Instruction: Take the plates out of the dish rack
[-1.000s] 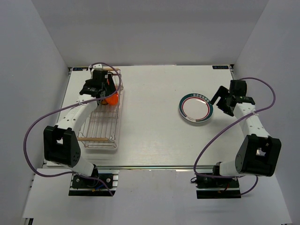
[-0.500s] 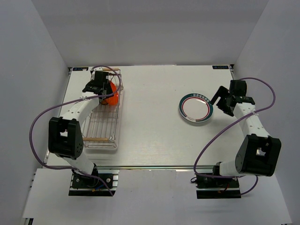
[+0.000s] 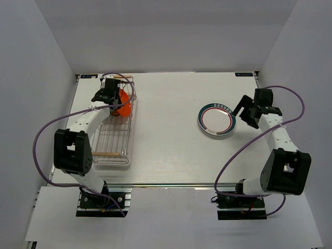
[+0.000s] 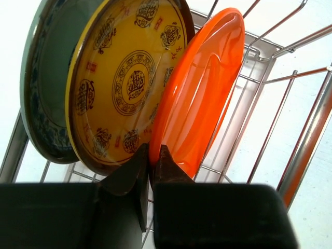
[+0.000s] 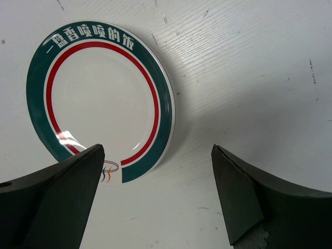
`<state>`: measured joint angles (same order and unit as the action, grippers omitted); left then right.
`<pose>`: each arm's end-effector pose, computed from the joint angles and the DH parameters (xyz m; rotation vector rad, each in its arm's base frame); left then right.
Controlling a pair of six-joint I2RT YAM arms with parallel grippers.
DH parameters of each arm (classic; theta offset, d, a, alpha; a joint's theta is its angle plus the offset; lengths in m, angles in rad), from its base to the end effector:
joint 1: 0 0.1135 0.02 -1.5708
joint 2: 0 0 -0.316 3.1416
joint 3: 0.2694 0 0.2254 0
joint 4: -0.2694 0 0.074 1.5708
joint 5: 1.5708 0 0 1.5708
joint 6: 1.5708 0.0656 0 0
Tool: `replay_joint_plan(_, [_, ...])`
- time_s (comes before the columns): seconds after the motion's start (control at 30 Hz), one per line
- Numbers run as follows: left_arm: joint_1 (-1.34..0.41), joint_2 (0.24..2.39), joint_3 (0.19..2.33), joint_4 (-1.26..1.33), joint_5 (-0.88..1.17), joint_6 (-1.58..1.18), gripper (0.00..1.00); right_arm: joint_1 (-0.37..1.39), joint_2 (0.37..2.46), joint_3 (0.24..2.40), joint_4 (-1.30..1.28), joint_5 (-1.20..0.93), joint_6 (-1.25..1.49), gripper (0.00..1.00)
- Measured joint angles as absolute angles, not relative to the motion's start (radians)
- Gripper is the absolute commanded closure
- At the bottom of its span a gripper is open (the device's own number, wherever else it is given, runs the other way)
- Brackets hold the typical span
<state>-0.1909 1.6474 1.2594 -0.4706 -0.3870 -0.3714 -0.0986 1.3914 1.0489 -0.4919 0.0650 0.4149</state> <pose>0.3543 -0.0433 0.2999 -0.3824 2.3251 0.1999 0.2803 -0.0320 0.3046 0.6396 2.3174 0.0689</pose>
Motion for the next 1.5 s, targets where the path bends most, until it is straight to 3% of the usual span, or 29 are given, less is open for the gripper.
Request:
replay_joint_plan(0.13, [-0.191,1.648,1.293,-0.524,-0.403,-0.374,1.00,-0.099,1.391,1.049,-0.492,0.060,0.415,0.11])
replay_joint_plan(0.53, [-0.191,1.612,1.457,-0.744,-0.538,-0.372,1.00,-0.099,1.389,1.049,-0.492,0.031,0.407,0.11])
replay_joint_plan(0.83, [-0.200,1.468,1.582,-0.830,-0.579,-0.376,1.00,-0.099,1.301,1.041,-0.411,-0.239,0.354,0.11])
replay_joint_plan(0.97, [-0.199,1.335,1.551,-0.767,-0.403,-0.352,1.00,-0.099,1.263,1.008,-0.303,-0.466,0.348,0.11])
replay_joint_plan(1.13, [-0.203,1.235,1.465,-0.634,-0.001,-0.335,1.00,-0.089,1.282,0.979,-0.193,-0.743,0.370,0.11])
replay_joint_plan(1.3, [-0.236,1.355,1.420,-0.493,0.359,-0.353,1.00,-0.015,1.248,0.958,-0.146,-0.765,0.351,0.11])
replay_joint_plan(1.5, [-0.321,1.462,1.311,-0.403,0.535,-0.395,1.00,0.101,1.204,0.961,-0.102,-0.758,0.335,0.11])
